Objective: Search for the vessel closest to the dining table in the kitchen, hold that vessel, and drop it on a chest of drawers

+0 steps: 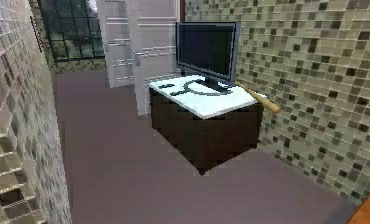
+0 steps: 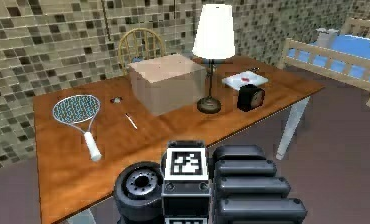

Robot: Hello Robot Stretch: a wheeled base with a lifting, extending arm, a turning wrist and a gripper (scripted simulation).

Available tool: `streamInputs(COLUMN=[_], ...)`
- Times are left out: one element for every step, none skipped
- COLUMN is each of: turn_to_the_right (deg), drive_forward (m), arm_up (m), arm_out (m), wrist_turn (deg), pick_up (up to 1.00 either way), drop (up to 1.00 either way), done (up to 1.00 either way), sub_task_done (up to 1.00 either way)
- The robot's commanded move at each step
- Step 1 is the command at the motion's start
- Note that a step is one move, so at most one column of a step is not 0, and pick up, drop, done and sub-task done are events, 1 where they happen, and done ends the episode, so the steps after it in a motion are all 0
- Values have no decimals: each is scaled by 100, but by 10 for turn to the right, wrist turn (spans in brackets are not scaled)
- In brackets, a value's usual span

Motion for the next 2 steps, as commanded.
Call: streamInputs(turn_to_the_right=[0, -270], drive_forward=[55, 0], arm_up=[0, 0], arm_out=[0, 0], wrist_turn=[0, 0], pick_up=[0, 0], drop=[0, 0], done=[0, 0], sub_task_done=[0, 0])
